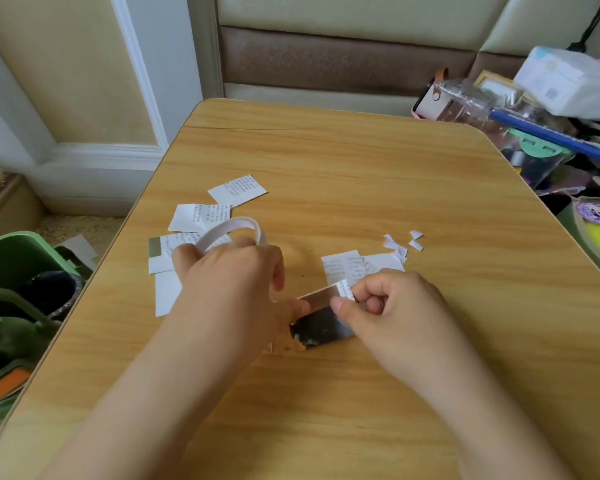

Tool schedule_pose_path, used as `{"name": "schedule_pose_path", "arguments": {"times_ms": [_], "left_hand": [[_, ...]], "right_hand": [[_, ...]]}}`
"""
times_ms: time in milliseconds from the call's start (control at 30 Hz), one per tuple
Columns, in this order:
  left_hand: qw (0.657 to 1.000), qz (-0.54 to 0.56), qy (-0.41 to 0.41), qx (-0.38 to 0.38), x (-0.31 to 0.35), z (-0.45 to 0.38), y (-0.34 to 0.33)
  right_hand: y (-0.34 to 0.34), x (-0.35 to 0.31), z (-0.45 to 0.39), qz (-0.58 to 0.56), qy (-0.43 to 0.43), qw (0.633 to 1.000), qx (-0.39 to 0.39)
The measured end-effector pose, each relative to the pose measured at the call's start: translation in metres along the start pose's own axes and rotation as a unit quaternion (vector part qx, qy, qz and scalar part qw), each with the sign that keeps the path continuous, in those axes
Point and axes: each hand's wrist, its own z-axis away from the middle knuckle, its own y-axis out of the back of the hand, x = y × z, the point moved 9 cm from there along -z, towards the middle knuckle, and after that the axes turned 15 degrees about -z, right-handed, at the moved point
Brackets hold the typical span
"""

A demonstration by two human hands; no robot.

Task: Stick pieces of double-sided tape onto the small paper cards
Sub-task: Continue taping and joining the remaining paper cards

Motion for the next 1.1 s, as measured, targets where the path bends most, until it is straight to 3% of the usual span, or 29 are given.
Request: {"name": "schedule_pose_path", "arguments": {"times_ms": [200, 533, 633, 733, 900, 1100], "left_hand": [[0.999, -0.041, -0.007, -0.01, -0.007, -0.002, -0.004], [1.0, 0.001, 0.01, -0.004, -0.022, -0.007, -0.014], [1.0, 0.009, 0.011, -0.002, -0.022, -0.009, -0.017], [1.0, 0.014, 0.01, -0.007, -0.023, -0.011, -0.019], [1.0, 0.019, 0.005, -0.01, -0.023, -0.013, -0.022], [1.0, 0.004, 0.005, -0.017, -0.021, -0.015, -0.023]], "right_hand": [[-0.02, -0.016, -0.007, 0.028, 0.049, 0.998, 0.021], [-0.033, -0.038, -0.021, 0.156, 0.168, 0.97, 0.081], [-0.055, -0.047, -0.017, 0.159, 0.218, 0.963, 0.013], [-0.064, -0.039, -0.02, 0.172, 0.163, 0.97, -0.051], [-0.04, -0.026, -0.029, 0.139, 0.065, 0.988, -0.001], [-0.063, -0.04, -0.02, 0.13, 0.118, 0.984, -0.043]]}}
